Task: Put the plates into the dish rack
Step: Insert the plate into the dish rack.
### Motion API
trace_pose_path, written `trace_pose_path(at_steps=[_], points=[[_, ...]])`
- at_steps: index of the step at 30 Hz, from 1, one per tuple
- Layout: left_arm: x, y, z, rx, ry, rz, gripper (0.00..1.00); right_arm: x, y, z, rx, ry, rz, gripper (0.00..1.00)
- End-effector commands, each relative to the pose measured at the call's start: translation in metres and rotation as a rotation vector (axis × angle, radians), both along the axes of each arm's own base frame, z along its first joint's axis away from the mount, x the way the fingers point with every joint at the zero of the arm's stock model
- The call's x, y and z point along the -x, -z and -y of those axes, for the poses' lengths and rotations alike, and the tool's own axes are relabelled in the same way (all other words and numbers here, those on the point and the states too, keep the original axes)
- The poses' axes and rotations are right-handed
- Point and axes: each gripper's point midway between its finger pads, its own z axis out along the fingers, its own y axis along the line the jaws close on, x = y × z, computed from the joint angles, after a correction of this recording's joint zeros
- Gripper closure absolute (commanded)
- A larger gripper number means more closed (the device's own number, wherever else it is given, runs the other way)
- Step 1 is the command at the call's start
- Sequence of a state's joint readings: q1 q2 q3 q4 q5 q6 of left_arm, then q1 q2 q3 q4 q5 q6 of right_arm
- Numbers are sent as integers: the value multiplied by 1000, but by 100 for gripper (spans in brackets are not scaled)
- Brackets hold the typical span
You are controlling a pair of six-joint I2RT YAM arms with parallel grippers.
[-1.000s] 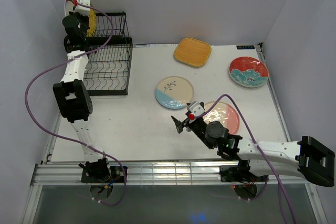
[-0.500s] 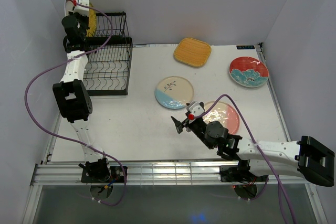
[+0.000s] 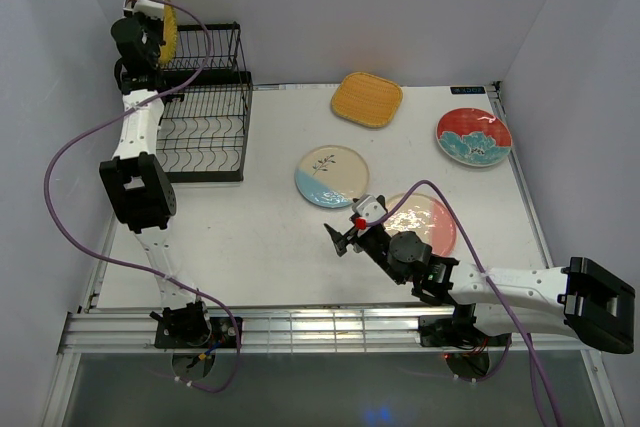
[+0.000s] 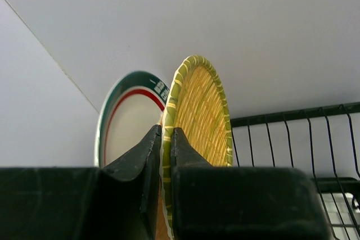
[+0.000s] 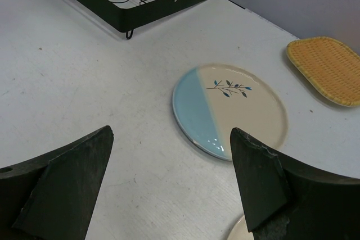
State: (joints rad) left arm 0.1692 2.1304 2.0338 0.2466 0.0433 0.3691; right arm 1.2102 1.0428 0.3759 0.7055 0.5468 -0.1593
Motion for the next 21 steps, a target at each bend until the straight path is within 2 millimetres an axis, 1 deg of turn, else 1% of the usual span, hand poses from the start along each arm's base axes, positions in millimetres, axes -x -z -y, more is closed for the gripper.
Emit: trace_pose_path(at_steps=[1,12,19,21], points=[[8,-49,-5,-45,-6,107,100,-2,-20,-5,-73,2,9,10],[4,-61,0,-67,23,155,100,-2,-19,-4,-70,0,8,10],[2,-66,-4,-75,14,177,100,-2,-18,-4,-67,2,7,10],[3,-71,-5,-71,12,190,100,-2,-18,-4,-66,4,6,10]])
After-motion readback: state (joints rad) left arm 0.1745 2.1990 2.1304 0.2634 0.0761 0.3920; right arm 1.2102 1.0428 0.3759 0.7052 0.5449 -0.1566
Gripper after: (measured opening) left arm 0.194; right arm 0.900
